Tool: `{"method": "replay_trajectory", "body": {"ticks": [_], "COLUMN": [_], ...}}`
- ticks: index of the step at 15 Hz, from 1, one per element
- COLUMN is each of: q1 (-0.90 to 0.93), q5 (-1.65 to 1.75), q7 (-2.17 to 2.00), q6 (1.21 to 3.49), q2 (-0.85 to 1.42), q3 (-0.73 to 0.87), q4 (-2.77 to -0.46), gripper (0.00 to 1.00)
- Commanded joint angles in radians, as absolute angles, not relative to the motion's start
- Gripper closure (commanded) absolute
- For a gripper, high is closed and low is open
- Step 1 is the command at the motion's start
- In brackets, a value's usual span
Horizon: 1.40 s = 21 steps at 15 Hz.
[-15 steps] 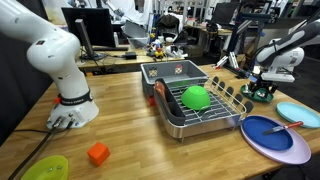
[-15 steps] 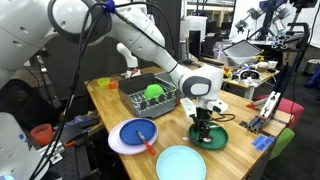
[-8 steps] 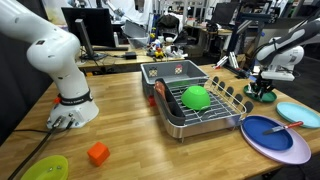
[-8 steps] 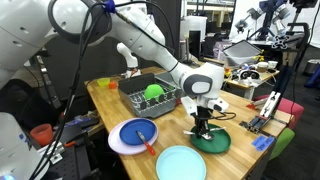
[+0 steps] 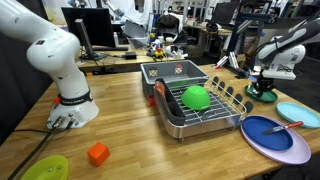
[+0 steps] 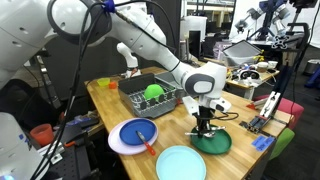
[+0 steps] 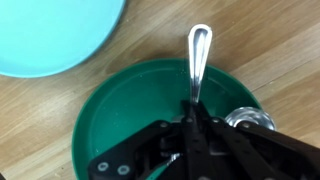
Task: Move the silver spoon from the green pate to the blue plate
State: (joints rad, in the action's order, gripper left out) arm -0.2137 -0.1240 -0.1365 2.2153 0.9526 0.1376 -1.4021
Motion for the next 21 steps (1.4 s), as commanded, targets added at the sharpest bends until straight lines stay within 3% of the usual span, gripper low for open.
{"method": "replay_trajectory", "body": {"ticks": [1, 10, 21], "q1": [-0.23, -0.213, -0.174], "q5": [-0.127, -0.102, 0.065], "q7": [-0.14, -0.107, 0.087], "q6": [2.165, 2.222, 2.325], "q2": [0.944, 0.775, 0.402], "q3": [0.134, 0.146, 0.135], "q4": [-1.373, -1.507, -1.976], "gripper": [0.99, 0.99, 0.99]}}
